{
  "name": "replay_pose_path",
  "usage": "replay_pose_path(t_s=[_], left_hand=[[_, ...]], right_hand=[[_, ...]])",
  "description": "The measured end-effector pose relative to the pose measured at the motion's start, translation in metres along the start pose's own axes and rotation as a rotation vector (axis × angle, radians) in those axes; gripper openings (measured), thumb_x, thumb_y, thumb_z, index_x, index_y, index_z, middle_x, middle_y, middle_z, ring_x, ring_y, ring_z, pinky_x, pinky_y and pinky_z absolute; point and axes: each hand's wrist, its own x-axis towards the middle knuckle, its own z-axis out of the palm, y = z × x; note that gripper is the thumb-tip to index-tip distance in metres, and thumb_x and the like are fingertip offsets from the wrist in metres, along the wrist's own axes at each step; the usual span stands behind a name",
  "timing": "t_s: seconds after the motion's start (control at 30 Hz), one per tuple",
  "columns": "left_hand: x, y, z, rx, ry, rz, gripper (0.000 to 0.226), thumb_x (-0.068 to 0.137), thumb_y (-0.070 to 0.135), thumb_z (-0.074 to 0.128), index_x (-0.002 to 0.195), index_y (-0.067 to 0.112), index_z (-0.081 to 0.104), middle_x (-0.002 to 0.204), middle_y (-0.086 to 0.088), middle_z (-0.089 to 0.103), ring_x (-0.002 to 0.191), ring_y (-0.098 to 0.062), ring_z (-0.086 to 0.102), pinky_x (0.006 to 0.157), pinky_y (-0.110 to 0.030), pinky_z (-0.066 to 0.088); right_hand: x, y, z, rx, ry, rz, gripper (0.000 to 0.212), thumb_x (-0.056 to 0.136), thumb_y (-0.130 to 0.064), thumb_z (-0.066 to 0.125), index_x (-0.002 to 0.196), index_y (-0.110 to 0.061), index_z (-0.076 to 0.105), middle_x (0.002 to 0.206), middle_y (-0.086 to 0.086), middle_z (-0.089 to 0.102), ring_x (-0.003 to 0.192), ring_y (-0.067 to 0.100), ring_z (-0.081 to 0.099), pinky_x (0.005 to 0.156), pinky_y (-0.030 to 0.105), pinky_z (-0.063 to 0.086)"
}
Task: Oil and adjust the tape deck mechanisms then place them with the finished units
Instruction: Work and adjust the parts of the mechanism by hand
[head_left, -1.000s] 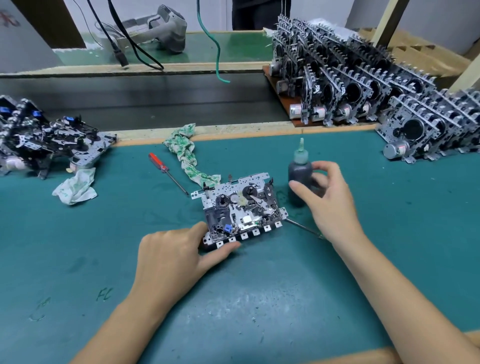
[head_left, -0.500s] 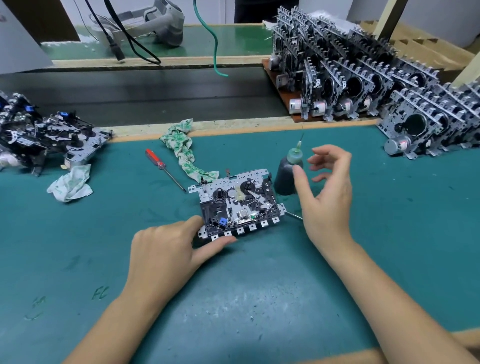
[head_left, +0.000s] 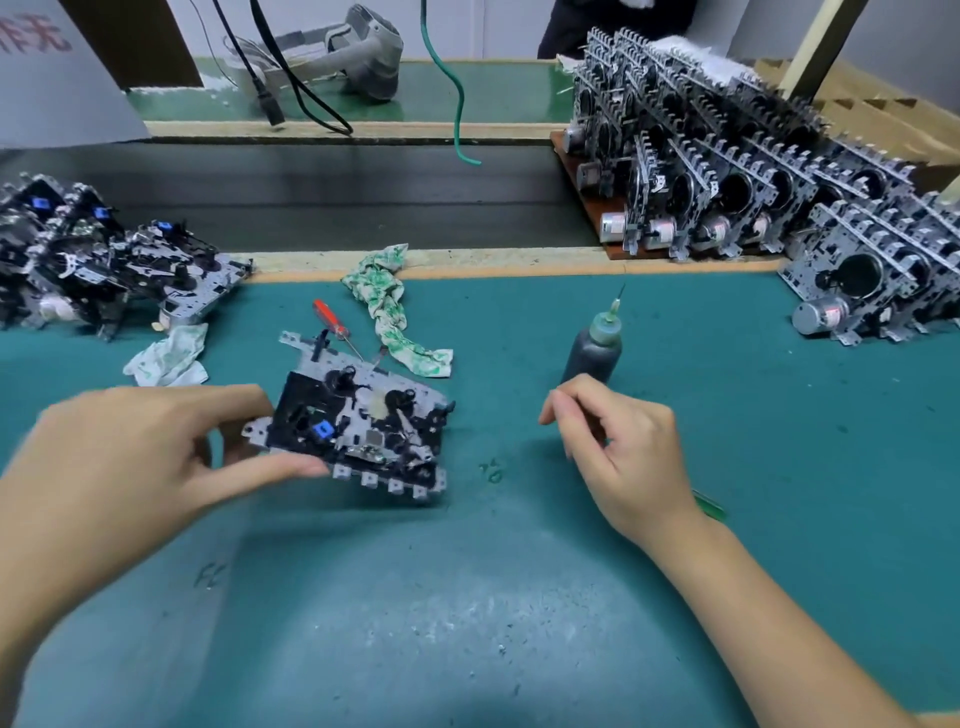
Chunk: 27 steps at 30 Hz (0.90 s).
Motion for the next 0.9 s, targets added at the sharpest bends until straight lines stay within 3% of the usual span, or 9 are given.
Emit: replay_pose_path(t_s=[0.1, 0.17, 0.27, 0.43, 0.53, 0.63, 0.77, 0.83, 0.9], left_hand=[[0.009, -0.01, -0.021, -0.018, -0.082, 0.086, 0.033, 0.069, 0.082, 0.05, 0.076, 0.05, 0.047, 0.078, 0.031, 0.052, 0.048, 0.007, 0.045, 0.044, -0.025, 0.044], [0.018, 0.0, -0.028, 0.042, -0.1, 0.186, 0.046, 0.069, 0.085, 0.048, 0.071, 0.039, 0.044, 0.077, 0.019, 0.047, 0.051, -0.005, 0.048, 0.045, -0.032, 0.046], [0.028, 0.046, -0.023, 0.139, -0.037, 0.447, 0.042, 0.075, 0.072, 0.054, 0.072, 0.034, 0.038, 0.081, 0.014, 0.041, 0.067, -0.015, 0.04, 0.051, -0.036, 0.043], [0.037, 0.117, 0.028, 0.194, -0.018, 0.691, 0.046, 0.067, 0.057, 0.077, 0.078, 0.016, 0.06, 0.09, -0.005, 0.063, 0.076, -0.024, 0.058, 0.062, -0.032, 0.048], [0.036, 0.124, 0.053, 0.229, -0.108, 0.688, 0.048, 0.068, 0.062, 0.074, 0.086, 0.017, 0.066, 0.097, 0.0, 0.066, 0.088, -0.021, 0.063, 0.077, -0.03, 0.05], [0.033, 0.103, 0.061, 0.028, -0.063, 0.639, 0.054, 0.071, 0.066, 0.067, 0.101, 0.021, 0.064, 0.12, -0.002, 0.06, 0.109, -0.021, 0.055, 0.097, -0.034, 0.037], [0.028, 0.06, 0.06, -0.21, -0.207, 0.358, 0.1, 0.054, 0.08, 0.065, 0.139, 0.042, 0.029, 0.149, 0.01, 0.026, 0.137, -0.008, 0.027, 0.111, -0.025, 0.022], [0.025, 0.049, 0.062, -0.38, -0.318, 0.247, 0.112, 0.049, 0.076, 0.073, 0.142, 0.052, 0.014, 0.151, 0.024, 0.014, 0.14, 0.002, 0.017, 0.113, -0.017, 0.017], [0.022, 0.047, 0.067, -0.497, -0.349, 0.199, 0.113, 0.051, 0.07, 0.077, 0.14, 0.057, 0.01, 0.147, 0.035, 0.016, 0.137, 0.01, 0.02, 0.11, -0.009, 0.017]], right_hand=[[0.0, -0.002, 0.001, 0.009, -0.024, 0.001, 0.038, 0.093, -0.031, 0.042, 0.069, -0.009, 0.062, 0.048, -0.008, 0.038, 0.045, 0.015, 0.039, 0.047, 0.036, 0.039], [0.0, -0.003, 0.001, 0.041, -0.025, 0.02, 0.038, 0.093, -0.032, 0.042, 0.068, -0.01, 0.061, 0.047, -0.003, 0.042, 0.044, 0.015, 0.039, 0.047, 0.037, 0.039], [0.001, -0.006, -0.001, 0.193, -0.034, 0.105, 0.033, 0.092, -0.035, 0.041, 0.068, -0.019, 0.057, 0.047, 0.0, 0.049, 0.042, 0.015, 0.044, 0.047, 0.032, 0.041], [-0.005, -0.005, -0.004, 0.375, -0.083, 0.197, 0.032, 0.092, -0.041, 0.041, 0.075, -0.022, 0.061, 0.05, -0.004, 0.059, 0.04, 0.012, 0.049, 0.048, 0.018, 0.041], [-0.006, -0.003, -0.006, 0.374, -0.085, 0.242, 0.033, 0.09, -0.045, 0.042, 0.074, -0.025, 0.062, 0.051, -0.006, 0.061, 0.039, 0.011, 0.052, 0.049, 0.016, 0.042], [-0.005, 0.0, -0.005, 0.313, -0.109, 0.286, 0.038, 0.089, -0.049, 0.042, 0.07, -0.023, 0.061, 0.05, -0.007, 0.06, 0.038, 0.008, 0.05, 0.049, 0.014, 0.04], [-0.005, 0.001, -0.003, 0.19, -0.119, 0.242, 0.038, 0.09, -0.049, 0.041, 0.068, -0.025, 0.06, 0.051, -0.01, 0.058, 0.042, 0.008, 0.051, 0.05, 0.023, 0.042], [-0.005, 0.0, -0.003, 0.143, -0.112, 0.217, 0.037, 0.09, -0.048, 0.041, 0.069, -0.025, 0.062, 0.053, -0.011, 0.058, 0.047, 0.008, 0.054, 0.053, 0.029, 0.046], [-0.005, 0.0, -0.003, 0.117, -0.101, 0.214, 0.039, 0.09, -0.046, 0.042, 0.07, -0.022, 0.063, 0.055, -0.011, 0.058, 0.051, 0.009, 0.056, 0.054, 0.034, 0.048]])
